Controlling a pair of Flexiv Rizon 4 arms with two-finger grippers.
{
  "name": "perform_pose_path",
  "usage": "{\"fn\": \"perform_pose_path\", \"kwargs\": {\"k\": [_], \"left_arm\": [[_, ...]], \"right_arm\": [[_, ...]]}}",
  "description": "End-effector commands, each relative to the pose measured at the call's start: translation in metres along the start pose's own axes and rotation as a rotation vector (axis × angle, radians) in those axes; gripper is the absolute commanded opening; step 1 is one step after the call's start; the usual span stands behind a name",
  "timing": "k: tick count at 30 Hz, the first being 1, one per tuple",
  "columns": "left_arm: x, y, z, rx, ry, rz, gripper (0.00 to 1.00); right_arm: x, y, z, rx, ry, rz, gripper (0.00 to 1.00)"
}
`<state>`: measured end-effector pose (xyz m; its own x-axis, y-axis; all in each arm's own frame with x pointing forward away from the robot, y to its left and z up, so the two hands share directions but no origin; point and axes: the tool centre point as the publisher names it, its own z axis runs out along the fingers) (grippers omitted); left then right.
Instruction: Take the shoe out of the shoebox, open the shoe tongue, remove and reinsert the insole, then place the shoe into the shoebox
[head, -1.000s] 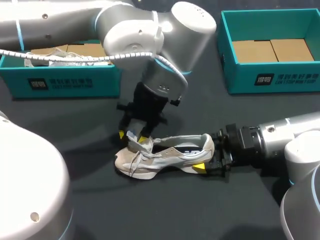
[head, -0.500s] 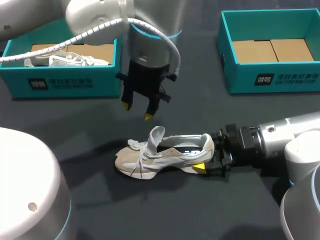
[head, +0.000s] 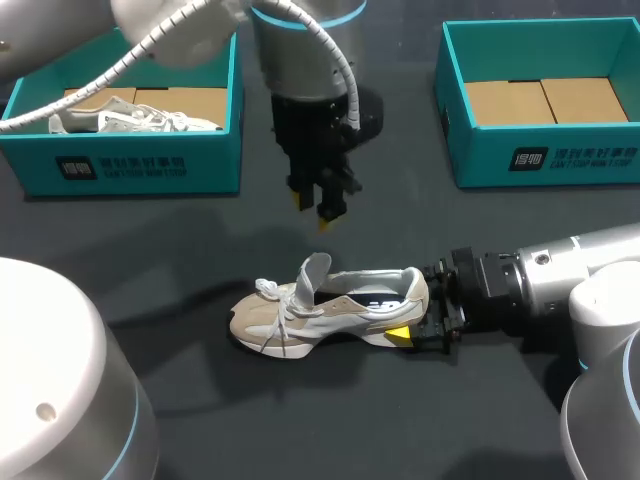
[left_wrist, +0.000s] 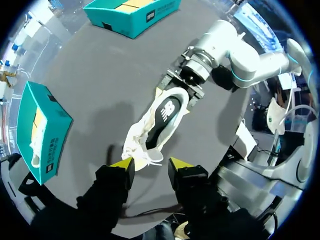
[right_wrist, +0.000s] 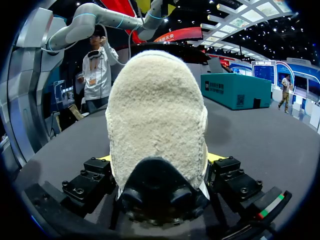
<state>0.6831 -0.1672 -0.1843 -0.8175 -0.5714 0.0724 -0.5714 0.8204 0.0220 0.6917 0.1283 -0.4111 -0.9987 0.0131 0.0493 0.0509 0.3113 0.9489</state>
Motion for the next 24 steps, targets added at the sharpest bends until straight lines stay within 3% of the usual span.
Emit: {"fn": "perform_pose_path", "kwargs": {"k": [1,2,3,15,24], "left_arm": [[0.011,-0.011,0.002,0.002,0.055,0.593,0.29],[0.015,-0.014,0.002,0.004,0.032,0.643,0.07],[0.020,-0.015,0.003,0.031,0.012,0.683,0.00],[0.020,-0.015,0.003,0.031,0.012,0.683,0.00],[0.015,-0.037,0.047,0.023,0.016,0.734,0.00]], "right_arm": [[0.001,0.001,0.000,0.002,-0.001,0.000,0.00],[0.001,0.001,0.000,0.002,-0.001,0.000,0.00],[0.001,0.001,0.000,0.002,-0.001,0.000,0.00],[0.001,0.001,0.000,0.002,-0.001,0.000,0.00],[0.001,0.001,0.000,0.002,-0.001,0.000,0.00]]}}
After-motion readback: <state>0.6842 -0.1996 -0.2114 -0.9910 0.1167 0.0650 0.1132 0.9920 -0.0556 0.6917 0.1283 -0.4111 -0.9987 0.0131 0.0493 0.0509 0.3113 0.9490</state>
